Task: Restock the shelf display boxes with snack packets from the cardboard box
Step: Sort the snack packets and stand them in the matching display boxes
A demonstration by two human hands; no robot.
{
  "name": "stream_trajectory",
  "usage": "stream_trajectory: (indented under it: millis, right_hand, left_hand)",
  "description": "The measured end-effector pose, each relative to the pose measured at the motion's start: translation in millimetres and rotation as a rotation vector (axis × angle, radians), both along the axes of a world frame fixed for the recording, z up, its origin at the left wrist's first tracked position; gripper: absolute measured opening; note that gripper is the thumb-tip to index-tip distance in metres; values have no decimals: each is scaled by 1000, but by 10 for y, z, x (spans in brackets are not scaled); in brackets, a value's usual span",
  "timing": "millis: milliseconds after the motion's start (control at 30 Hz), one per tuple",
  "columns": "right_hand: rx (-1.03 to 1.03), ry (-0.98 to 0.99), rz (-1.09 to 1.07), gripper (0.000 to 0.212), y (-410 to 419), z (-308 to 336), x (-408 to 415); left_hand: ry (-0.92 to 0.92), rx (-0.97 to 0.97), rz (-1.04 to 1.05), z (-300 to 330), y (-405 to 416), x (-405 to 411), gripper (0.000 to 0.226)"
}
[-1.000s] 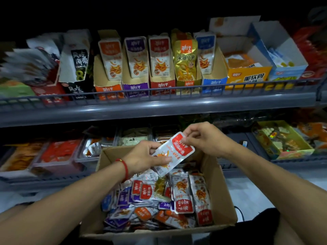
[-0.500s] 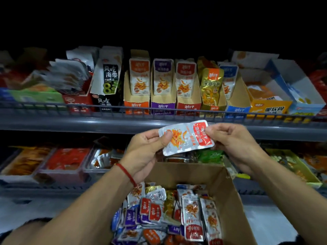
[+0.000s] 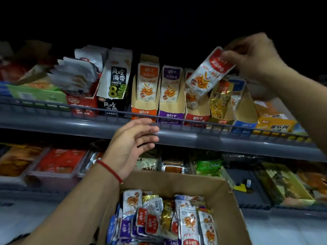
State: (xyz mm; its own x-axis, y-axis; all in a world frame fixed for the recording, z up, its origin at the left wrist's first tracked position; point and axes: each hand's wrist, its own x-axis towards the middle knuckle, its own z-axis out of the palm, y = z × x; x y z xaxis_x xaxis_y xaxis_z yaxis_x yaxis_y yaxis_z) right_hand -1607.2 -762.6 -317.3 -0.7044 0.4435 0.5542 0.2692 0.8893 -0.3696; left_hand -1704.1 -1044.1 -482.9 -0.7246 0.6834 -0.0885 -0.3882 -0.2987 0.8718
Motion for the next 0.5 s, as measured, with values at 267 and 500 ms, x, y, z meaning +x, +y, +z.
stream_trajectory:
  millis: [267,500]
  right_hand:
    - [180,-334,-87,29,-13,-187,-546]
    - [176,-377,-119,31,23,-412,-739]
  left_hand:
    - [40,-56,31,-2,29,-43,20]
    - [71,-73,70,46,39,-141,18]
